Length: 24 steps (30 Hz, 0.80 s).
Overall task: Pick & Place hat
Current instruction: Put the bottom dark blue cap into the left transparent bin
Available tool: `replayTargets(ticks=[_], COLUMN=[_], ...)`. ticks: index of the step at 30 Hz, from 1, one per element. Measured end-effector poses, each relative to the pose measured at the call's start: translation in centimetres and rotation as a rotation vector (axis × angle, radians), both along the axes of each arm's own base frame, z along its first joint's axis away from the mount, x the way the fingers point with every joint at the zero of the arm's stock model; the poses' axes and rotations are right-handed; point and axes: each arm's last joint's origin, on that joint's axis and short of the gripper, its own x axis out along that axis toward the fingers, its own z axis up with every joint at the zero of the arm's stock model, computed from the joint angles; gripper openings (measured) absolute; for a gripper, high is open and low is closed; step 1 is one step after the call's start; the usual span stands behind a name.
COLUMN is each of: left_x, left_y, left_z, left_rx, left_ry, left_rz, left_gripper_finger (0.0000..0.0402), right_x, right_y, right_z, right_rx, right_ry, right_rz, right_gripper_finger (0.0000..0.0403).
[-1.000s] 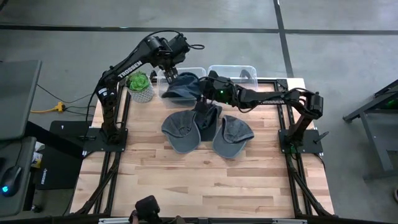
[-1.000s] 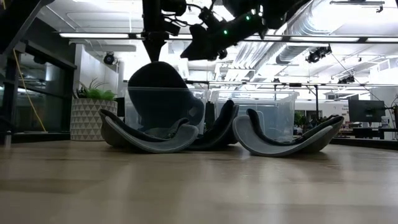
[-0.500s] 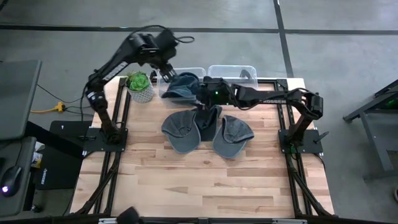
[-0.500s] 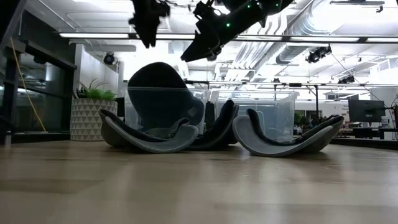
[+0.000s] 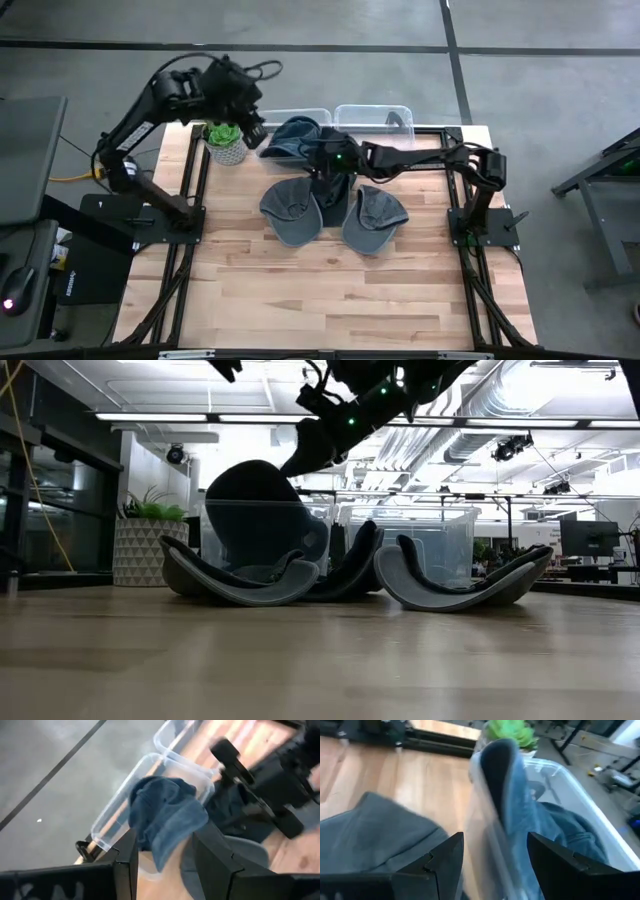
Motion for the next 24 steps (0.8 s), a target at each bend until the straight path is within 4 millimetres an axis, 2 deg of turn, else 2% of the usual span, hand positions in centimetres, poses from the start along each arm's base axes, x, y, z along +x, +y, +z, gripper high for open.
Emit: replayTargets(ticks=[4,10,16,24], left_x=[0.3,-0.2,-1.2,-3.3], left_y=[-2.1,-5.0,-6.7,-8.3], left_z=[-1.0,-3.2,-6.7,-10.5], left_rx=[-0.014,-0.014,-0.041,-0.13], left_ry=[0.0,-0.063,-0.132,-0.232], left_rz=[-0.03,-0.042,-0.024,-0.01], left_gripper_finger=[0.0128,0.0128,0.0128,0.0128], right_x=[0.2,0.4,0.9,0.9], right_y=[-0.2,-0.3,-0.4,-1.1], right_z=[0.3,0.2,-0.9,-0.5], right_rx=[-0.038,-0.048,-0.045,-0.053], right_ry=[-0.037,-0.051,-0.036,-0.073], right_rz=[-0.055,-0.018,-0.034,-0.059], right_gripper_finger=[0.0213,0.0213,0.0213,0.0207])
